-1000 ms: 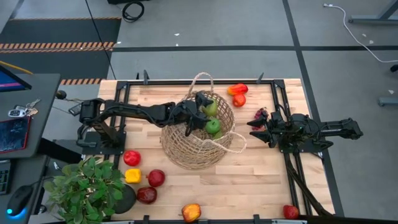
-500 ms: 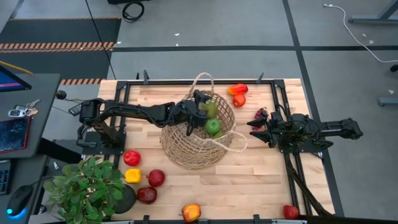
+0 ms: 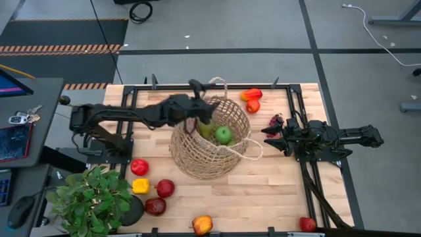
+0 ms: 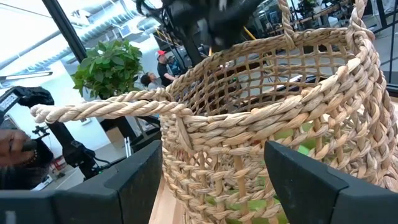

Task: Build produce basket
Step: Put the pomegranate into the basket

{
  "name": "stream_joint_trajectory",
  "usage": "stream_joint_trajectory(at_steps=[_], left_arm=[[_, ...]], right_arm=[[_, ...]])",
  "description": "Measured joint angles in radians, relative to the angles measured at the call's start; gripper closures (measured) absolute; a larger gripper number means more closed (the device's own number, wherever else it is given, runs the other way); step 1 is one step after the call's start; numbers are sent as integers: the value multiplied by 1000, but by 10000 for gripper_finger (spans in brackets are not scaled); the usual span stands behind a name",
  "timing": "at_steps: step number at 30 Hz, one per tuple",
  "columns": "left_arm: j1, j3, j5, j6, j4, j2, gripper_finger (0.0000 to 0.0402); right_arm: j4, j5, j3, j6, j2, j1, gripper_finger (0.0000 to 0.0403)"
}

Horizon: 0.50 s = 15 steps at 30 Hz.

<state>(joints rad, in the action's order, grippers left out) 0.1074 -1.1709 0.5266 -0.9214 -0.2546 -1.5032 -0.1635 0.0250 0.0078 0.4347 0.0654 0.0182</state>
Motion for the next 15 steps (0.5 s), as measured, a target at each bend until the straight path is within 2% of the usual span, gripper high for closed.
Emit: stream_joint_trajectory(at_steps=[5,11,15], left_arm=[[25,-1,-75,112,-3,96,5],[54,1,-98,211,37,206,5],[77,1,-209,324,128,281,5]], right_arm=[[0,0,0,0,0,0,118],[0,0,0,0,0,0,118],[0,0,0,0,0,0,118]])
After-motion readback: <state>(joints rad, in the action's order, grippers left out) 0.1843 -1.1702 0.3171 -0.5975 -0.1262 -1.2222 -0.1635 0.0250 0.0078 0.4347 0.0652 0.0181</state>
